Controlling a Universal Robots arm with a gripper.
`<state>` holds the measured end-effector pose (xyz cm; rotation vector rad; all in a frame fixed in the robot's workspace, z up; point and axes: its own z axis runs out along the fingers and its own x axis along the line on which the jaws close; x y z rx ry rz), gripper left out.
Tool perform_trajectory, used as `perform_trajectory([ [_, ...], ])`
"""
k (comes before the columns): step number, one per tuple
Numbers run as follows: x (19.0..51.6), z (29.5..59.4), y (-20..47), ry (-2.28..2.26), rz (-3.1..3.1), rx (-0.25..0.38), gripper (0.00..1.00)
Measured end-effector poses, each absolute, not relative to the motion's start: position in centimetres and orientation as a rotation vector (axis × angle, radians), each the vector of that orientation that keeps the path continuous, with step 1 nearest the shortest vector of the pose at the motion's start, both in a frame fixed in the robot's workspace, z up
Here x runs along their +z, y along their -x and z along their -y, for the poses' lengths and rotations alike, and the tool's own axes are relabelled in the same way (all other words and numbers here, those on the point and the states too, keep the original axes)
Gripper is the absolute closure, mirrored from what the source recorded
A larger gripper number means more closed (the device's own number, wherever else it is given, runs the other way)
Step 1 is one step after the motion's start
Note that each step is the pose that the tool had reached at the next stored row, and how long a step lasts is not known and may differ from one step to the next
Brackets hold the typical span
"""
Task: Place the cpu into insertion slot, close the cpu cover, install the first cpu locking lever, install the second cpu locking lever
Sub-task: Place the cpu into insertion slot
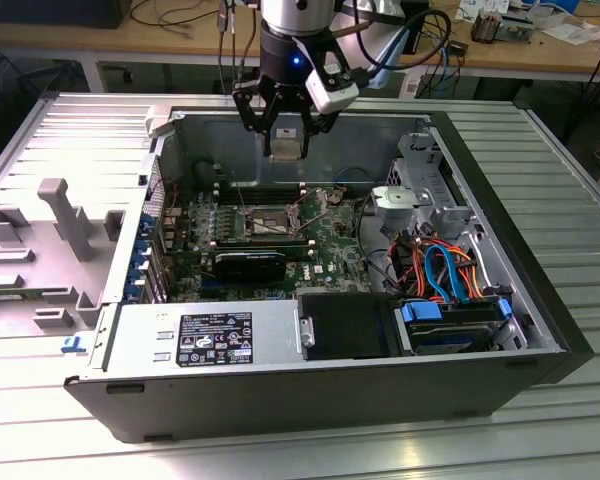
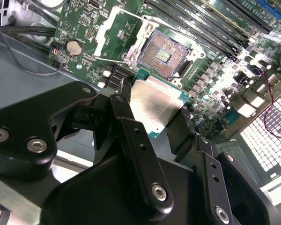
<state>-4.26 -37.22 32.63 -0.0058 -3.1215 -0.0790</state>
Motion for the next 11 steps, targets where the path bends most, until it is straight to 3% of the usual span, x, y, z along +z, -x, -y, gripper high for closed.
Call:
perform_trajectory([
  [11, 32.45, 37.27, 4.26, 0.006, 3.122, -0.069, 0.46],
])
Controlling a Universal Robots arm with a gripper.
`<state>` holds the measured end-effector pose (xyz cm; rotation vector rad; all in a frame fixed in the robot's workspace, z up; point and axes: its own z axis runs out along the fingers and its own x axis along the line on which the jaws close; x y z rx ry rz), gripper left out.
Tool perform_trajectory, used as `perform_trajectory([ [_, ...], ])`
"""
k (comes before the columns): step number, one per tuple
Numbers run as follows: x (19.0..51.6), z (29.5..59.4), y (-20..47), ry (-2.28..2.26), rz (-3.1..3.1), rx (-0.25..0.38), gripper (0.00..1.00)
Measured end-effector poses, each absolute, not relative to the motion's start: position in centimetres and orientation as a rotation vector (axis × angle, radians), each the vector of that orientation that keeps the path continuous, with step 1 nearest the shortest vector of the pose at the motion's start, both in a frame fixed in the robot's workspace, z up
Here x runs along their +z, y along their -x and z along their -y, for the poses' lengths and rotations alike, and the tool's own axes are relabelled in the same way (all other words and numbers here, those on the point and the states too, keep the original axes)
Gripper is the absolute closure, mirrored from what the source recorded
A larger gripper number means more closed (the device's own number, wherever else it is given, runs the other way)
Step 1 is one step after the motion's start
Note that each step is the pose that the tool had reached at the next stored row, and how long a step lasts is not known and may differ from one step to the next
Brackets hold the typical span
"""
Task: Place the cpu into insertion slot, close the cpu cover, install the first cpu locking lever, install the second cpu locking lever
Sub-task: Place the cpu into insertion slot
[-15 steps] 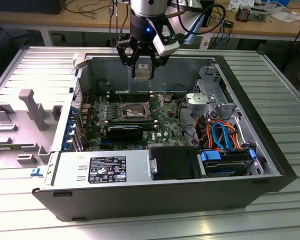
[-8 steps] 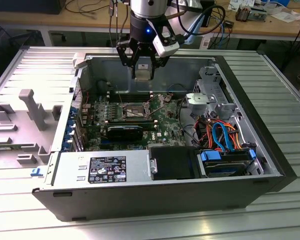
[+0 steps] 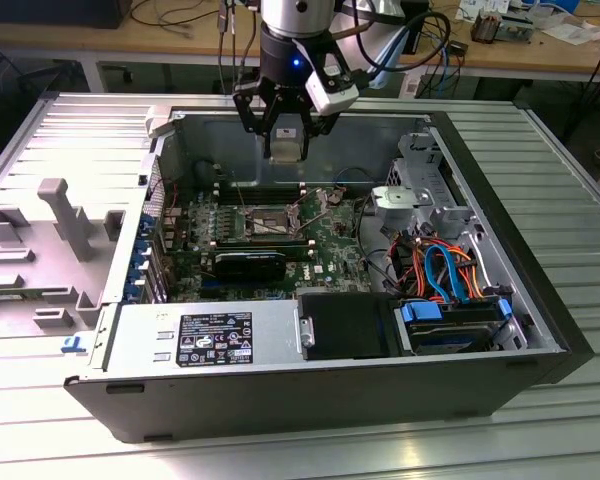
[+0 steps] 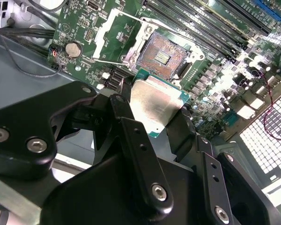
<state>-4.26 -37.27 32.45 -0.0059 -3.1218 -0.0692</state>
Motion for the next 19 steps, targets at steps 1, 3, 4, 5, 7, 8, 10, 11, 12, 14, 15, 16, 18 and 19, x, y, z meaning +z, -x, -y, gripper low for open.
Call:
perform_trajectory([
  [1, 32.43, 37.27, 4.26, 0.006, 3.122, -0.068, 0.46],
  [3, 32.39, 37.29, 4.26, 0.006, 3.122, -0.067, 0.46],
  [4, 32.37, 37.30, 4.27, 0.006, 3.122, -0.067, 0.46],
  [5, 32.35, 37.33, 4.27, 0.006, 3.122, -0.067, 0.46],
  [7, 32.25, 37.42, 4.26, 0.006, 3.122, -0.067, 0.46],
  [8, 32.20, 37.47, 4.27, 0.006, 3.122, -0.066, 0.46],
  [10, 32.09, 37.60, 4.27, 0.006, 3.122, -0.066, 0.46],
  [11, 32.06, 37.64, 4.28, 0.006, 3.122, -0.066, 0.46],
  [12, 32.03, 37.67, 4.28, 0.006, 3.122, -0.066, 0.46],
  [14, 31.95, 37.74, 4.28, 0.006, 3.122, -0.065, 0.46],
  [15, 31.93, 37.77, 4.28, 0.006, 3.122, -0.065, 0.46],
  [16, 31.87, 37.81, 4.28, 0.006, 3.122, -0.064, 0.46],
  [18, 31.74, 37.90, 4.28, 0.006, 3.122, -0.063, 0.46],
  [19, 31.71, 37.93, 4.28, 0.006, 3.122, -0.063, 0.46],
])
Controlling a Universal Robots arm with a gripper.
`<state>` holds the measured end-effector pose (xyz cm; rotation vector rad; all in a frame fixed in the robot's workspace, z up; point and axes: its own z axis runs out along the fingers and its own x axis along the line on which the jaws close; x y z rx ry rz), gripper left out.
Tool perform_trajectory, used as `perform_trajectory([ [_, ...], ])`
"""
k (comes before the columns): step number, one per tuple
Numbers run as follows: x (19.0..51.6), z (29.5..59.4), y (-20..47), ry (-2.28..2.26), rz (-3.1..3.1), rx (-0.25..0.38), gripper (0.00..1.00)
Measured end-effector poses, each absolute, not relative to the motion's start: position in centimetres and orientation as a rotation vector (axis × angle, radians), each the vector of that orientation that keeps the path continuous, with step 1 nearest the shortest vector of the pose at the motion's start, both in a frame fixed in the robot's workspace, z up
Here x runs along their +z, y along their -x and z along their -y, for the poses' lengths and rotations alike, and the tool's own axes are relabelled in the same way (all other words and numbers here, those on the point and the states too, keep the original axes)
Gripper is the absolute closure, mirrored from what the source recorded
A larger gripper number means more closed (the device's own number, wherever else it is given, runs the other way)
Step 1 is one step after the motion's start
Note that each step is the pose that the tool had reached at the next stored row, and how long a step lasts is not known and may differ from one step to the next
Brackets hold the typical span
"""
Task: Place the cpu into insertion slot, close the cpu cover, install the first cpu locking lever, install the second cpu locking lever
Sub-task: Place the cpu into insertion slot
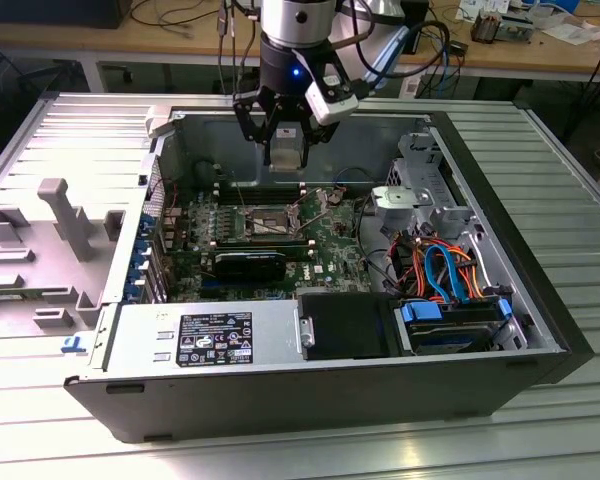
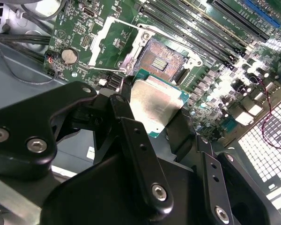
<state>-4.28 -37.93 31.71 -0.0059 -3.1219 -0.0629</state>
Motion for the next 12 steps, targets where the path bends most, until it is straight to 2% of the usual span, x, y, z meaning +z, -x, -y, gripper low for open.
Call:
perform_trajectory([
  [12, 31.55, 38.06, 4.28, 0.031, 3.122, -0.061, 0.46],
])
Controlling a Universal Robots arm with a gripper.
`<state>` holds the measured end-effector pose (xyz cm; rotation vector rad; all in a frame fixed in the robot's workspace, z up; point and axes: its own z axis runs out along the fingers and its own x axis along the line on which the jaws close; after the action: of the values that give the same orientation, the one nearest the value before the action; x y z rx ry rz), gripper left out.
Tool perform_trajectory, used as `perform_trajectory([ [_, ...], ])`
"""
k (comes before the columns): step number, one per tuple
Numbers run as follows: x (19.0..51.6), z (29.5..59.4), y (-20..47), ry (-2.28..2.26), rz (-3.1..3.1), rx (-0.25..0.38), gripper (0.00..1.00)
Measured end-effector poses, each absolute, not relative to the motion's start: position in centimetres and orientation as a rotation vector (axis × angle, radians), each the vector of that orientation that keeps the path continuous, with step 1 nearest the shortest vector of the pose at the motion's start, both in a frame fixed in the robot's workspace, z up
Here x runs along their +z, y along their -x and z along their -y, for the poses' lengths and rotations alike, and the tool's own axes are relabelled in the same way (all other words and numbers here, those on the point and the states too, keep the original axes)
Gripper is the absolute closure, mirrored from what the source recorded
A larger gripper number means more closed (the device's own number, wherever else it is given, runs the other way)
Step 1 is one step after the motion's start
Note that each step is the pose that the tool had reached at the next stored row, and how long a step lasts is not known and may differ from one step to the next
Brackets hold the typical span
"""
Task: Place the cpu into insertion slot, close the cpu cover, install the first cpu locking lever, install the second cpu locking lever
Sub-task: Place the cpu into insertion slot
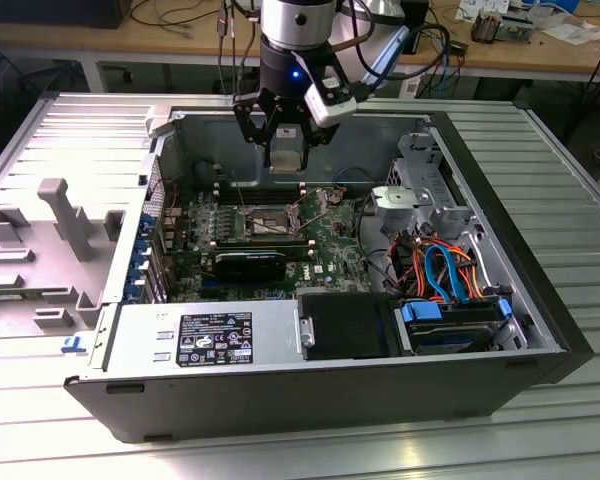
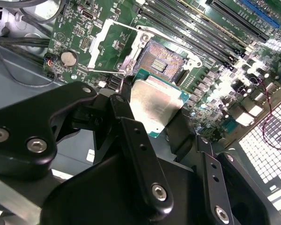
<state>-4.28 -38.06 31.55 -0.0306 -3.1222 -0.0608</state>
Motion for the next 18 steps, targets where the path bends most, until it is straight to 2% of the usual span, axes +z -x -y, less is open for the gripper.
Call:
perform_trajectory([
  [18, 31.50, 38.06, 4.28, 0.118, 3.121, -0.061, 0.46],
])
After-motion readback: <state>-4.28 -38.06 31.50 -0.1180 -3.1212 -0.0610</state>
